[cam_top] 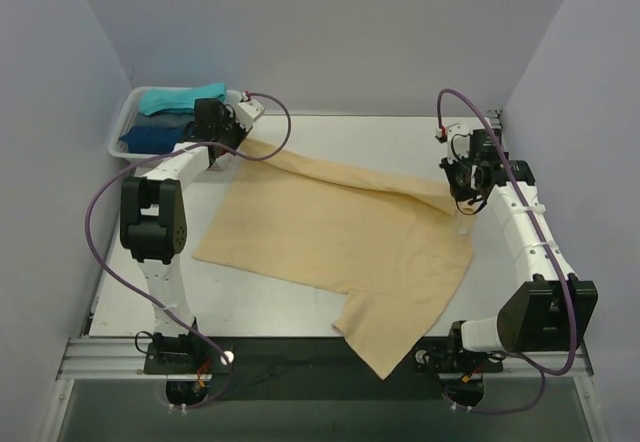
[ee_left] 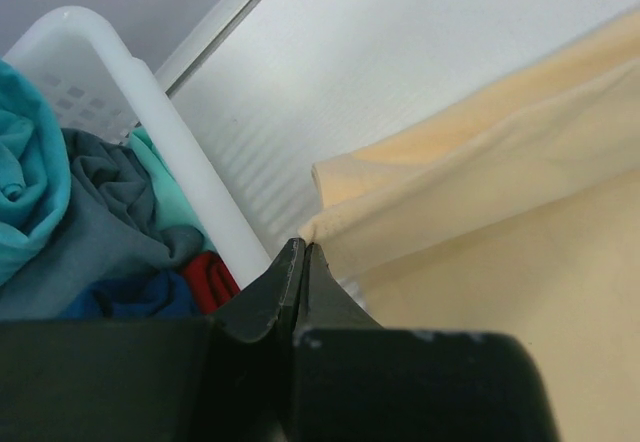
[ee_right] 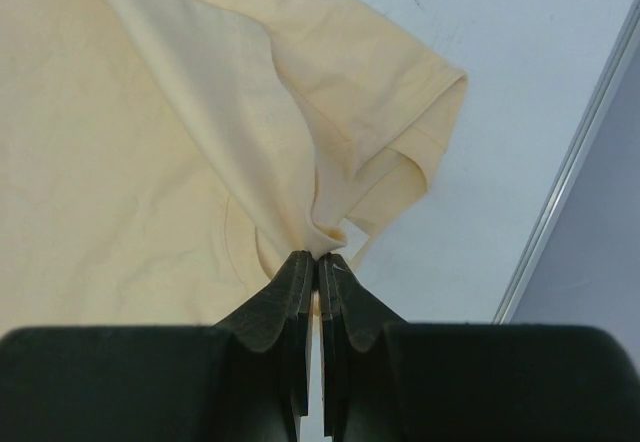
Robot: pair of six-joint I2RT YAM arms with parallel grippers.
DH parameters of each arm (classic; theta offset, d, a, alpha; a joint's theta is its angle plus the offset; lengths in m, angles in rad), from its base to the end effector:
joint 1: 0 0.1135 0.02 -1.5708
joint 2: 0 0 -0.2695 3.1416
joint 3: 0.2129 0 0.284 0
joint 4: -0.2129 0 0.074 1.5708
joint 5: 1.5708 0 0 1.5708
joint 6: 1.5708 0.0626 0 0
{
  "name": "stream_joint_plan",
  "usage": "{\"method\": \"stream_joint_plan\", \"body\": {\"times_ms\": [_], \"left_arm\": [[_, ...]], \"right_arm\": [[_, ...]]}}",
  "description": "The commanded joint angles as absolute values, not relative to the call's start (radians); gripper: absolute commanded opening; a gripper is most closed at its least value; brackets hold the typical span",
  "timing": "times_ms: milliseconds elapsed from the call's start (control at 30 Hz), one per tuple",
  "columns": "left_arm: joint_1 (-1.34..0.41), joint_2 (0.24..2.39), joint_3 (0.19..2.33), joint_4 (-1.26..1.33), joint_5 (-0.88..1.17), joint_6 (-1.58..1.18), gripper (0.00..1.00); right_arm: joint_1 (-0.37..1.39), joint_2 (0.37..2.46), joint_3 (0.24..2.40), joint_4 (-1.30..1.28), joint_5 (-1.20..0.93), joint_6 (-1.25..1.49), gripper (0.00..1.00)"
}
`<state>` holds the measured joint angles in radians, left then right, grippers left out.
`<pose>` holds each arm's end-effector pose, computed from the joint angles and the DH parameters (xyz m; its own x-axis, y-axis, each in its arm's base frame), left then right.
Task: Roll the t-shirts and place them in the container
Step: Fold the T-shirt at the center of the board.
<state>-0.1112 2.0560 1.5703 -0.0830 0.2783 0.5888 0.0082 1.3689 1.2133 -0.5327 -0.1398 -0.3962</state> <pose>0.5271 -0.0762 0.2031 -0.2581 0.5661 -0.7829 0.5773 0.7401 0.3449 0.3544 0.0116 0.3074 -0.5413 -0.3866 -0.7467 -0.3519 0.9107 -0.2164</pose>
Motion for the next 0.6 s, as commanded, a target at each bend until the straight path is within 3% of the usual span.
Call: {"method": "stream_joint_plan", "body": {"times_ms": [0, 567], "left_arm": [[-0.101, 1.980, 1.531, -0.112, 0.299, 0.626, 0.00], [-0.103, 1.994, 1.569, -0.199, 0.311, 0.738, 0.00]], "right_arm": [[0.018, 1.335, 1.193, -0.575, -0.147, -0.377, 0.00], [0.046, 1.332, 1.197, -0.615, -0.219, -0.373, 0.00]]}}
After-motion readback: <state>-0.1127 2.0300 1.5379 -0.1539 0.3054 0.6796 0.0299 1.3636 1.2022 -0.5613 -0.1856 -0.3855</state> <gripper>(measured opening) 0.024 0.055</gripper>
